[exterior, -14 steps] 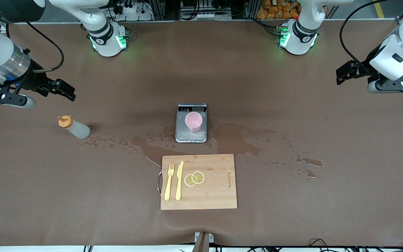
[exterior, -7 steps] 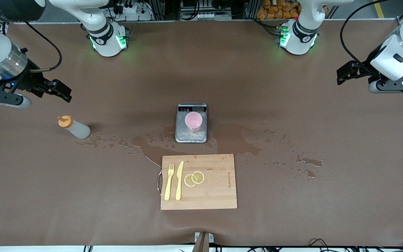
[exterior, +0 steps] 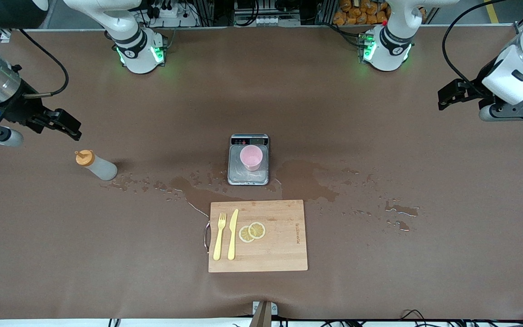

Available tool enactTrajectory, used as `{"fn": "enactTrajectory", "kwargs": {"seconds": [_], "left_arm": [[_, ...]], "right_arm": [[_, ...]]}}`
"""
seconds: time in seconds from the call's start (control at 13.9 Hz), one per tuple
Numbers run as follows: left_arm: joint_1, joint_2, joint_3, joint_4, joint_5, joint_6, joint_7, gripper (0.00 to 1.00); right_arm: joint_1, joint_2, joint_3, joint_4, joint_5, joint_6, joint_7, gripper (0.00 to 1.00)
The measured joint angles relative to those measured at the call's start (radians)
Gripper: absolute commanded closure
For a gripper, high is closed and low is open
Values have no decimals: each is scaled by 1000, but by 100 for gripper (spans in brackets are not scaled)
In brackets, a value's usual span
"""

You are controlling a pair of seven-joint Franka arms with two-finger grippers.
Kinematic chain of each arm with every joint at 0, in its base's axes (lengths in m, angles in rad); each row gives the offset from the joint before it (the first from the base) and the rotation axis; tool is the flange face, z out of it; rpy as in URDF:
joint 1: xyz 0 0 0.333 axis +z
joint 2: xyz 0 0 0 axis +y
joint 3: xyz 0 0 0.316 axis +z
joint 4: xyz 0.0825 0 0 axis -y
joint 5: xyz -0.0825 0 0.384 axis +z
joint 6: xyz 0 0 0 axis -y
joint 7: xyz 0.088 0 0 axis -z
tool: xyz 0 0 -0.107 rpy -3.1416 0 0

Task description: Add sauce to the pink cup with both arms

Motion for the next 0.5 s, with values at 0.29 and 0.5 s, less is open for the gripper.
{"fn": "enactTrajectory", "kwargs": {"seconds": [0.29,0.5], "left_arm": [[-1,0,-2,0,0,0,0,0],[-1,0,-2,0,0,0,0,0]], "right_arm": [[-28,0,-3,28,-6,-23,-275,0],[-32,0,-3,71,-6,-84,-300,0]]}}
